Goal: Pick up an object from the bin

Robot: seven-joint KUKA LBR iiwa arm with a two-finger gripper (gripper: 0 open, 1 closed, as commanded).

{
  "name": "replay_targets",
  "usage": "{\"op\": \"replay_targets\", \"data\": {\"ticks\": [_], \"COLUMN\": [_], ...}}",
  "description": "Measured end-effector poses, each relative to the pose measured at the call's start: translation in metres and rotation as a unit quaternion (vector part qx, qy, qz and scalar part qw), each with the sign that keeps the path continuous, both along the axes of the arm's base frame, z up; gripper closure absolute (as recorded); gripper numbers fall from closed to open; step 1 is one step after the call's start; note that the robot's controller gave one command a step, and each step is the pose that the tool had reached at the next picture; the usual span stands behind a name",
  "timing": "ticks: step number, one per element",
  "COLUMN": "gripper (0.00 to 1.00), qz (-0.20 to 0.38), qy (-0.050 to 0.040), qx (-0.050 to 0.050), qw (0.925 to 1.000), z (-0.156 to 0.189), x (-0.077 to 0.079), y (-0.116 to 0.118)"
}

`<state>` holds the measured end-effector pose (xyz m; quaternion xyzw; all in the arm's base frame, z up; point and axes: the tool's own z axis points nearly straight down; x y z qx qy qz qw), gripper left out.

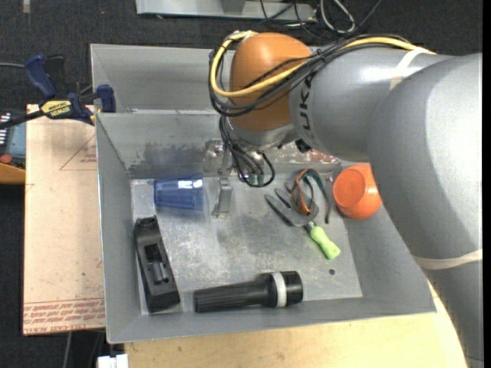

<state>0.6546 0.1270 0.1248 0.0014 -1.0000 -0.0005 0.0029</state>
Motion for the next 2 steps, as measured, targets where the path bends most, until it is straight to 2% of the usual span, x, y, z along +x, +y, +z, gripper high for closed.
{"op": "replay_targets", "data": {"ticks": [1,2], "gripper": [0.00,0.00], "qz": [-0.002,-0.058], "qy": [-0.0038,-0.0018], "qx": [0.000,0.001], "qw": [1.0000,0.9983], "z": [0.005,-0.056], "x": [0.002,-0.011], "y": [-0.001,0.060]}}
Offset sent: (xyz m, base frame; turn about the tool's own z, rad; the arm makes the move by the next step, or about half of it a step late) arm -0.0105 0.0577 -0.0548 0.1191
